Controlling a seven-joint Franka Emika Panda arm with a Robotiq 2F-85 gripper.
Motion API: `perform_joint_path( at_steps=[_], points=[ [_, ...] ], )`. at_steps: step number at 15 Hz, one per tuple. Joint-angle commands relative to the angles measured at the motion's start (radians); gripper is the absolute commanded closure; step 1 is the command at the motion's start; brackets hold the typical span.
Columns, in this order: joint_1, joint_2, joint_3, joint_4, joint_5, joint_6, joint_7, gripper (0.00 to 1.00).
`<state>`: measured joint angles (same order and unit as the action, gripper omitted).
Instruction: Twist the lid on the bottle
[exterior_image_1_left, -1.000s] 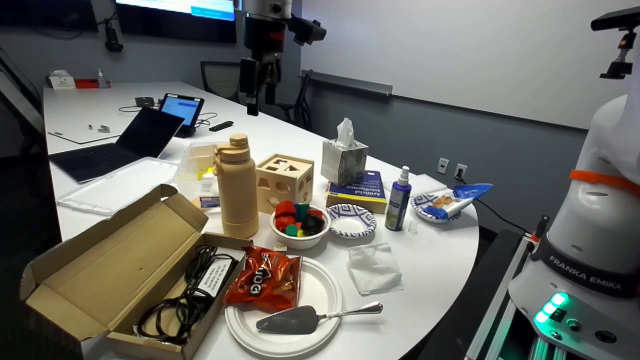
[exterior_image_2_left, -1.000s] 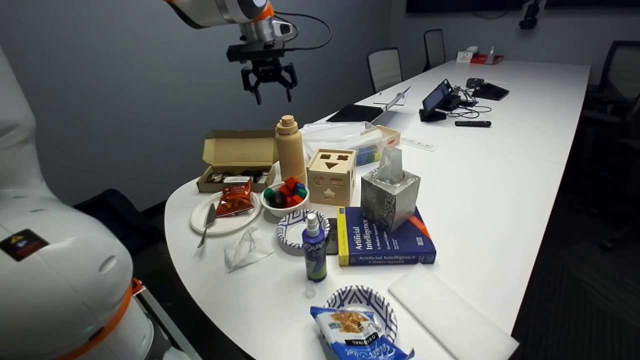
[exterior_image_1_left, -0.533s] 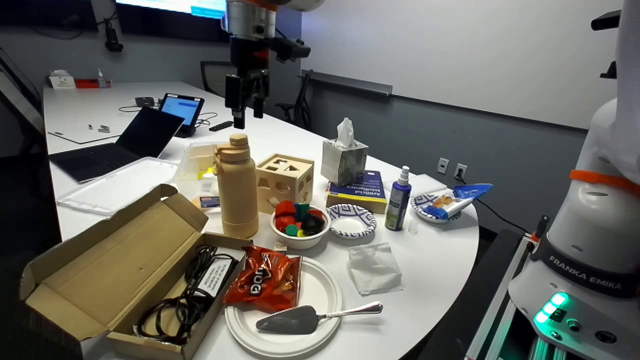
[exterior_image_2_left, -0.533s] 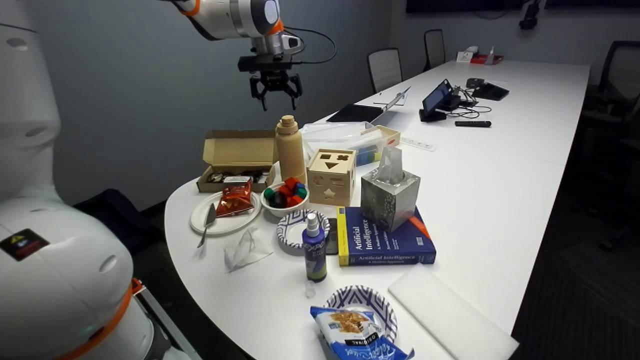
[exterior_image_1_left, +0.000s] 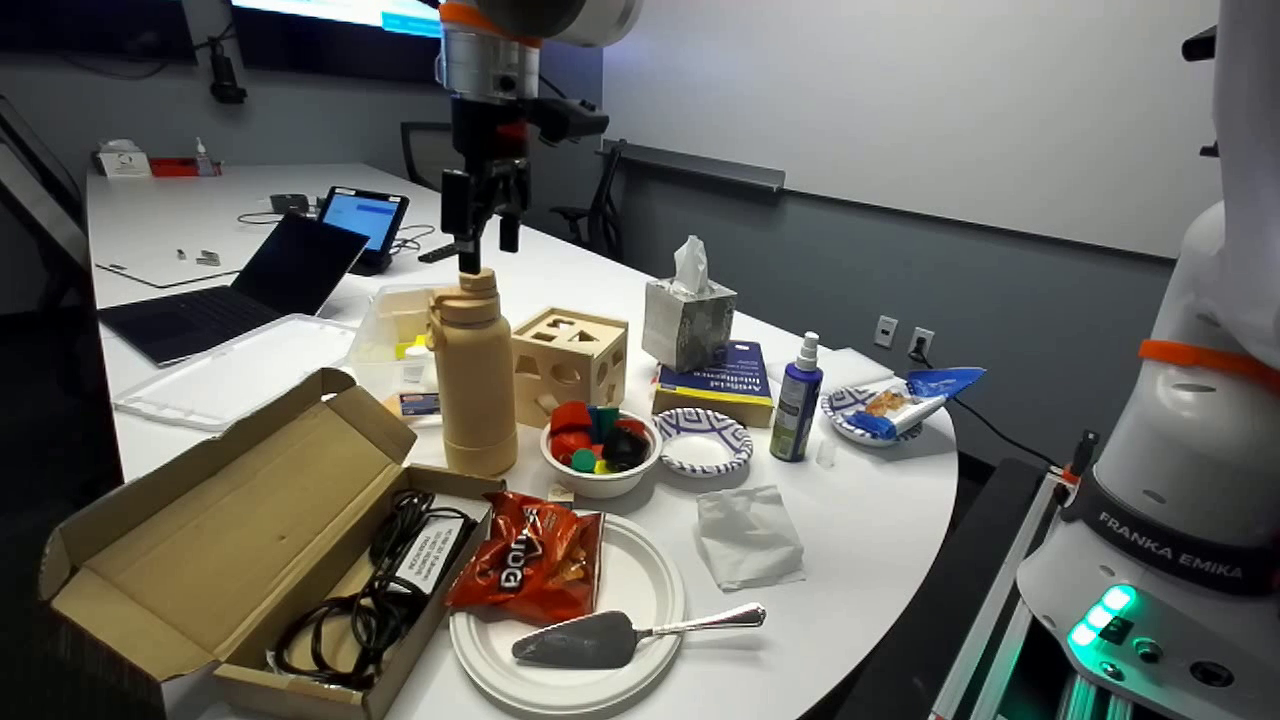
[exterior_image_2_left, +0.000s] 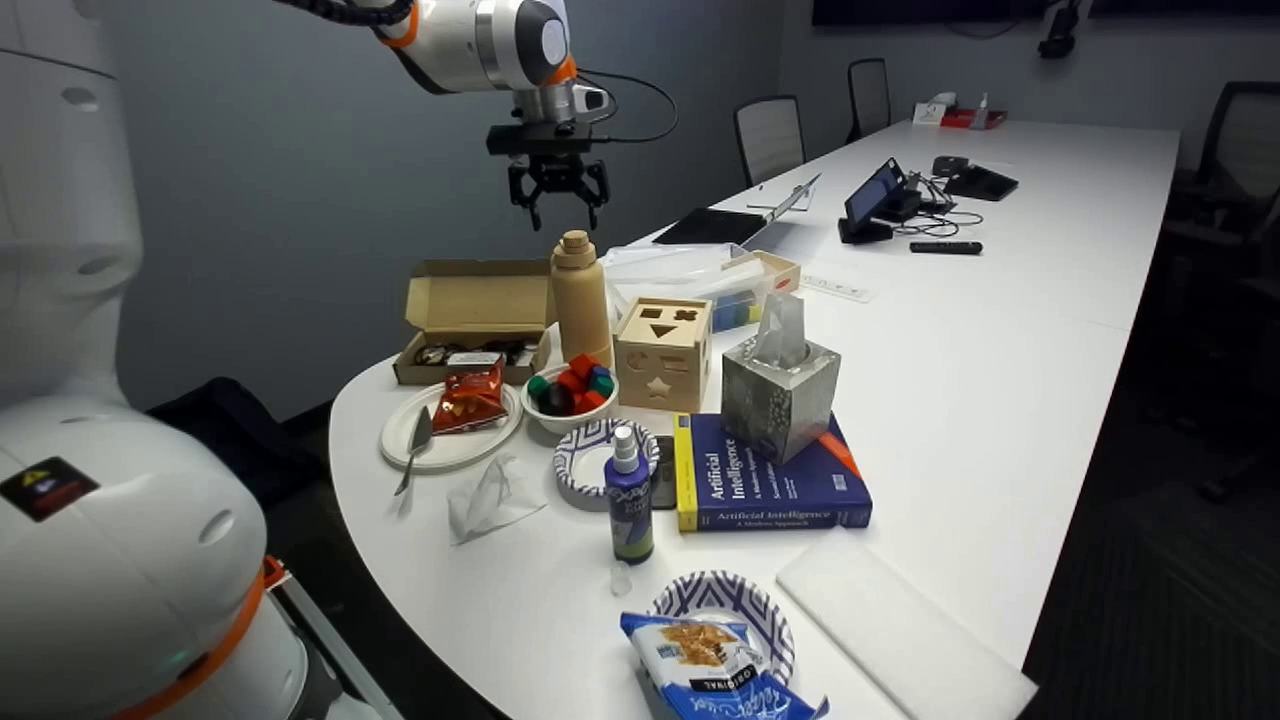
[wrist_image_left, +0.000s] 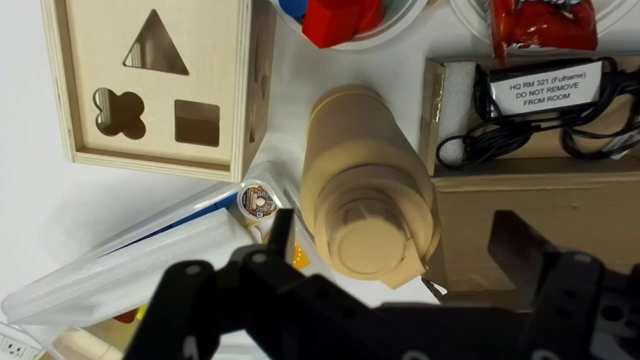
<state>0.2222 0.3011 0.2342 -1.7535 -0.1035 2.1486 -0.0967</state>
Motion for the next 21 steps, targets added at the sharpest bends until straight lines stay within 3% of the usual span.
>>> perform_joint_path(
  at_steps=[1, 7, 9, 16, 21],
  points=[
    [0.015, 0.038, -0.011, 0.039, 0.004, 0.022, 0.010, 0.00],
    [0.020, 0.065, -0.014, 0.057, 0.001, 0.027, 0.015, 0.00],
    [0.023, 0.070, -0.015, 0.064, 0.000, 0.027, 0.017, 0.26],
    [0.024, 0.072, -0.021, 0.075, -0.004, 0.027, 0.015, 0.80],
    [0.023, 0.074, -0.026, 0.070, -0.014, 0.038, -0.001, 0.80]
  ],
)
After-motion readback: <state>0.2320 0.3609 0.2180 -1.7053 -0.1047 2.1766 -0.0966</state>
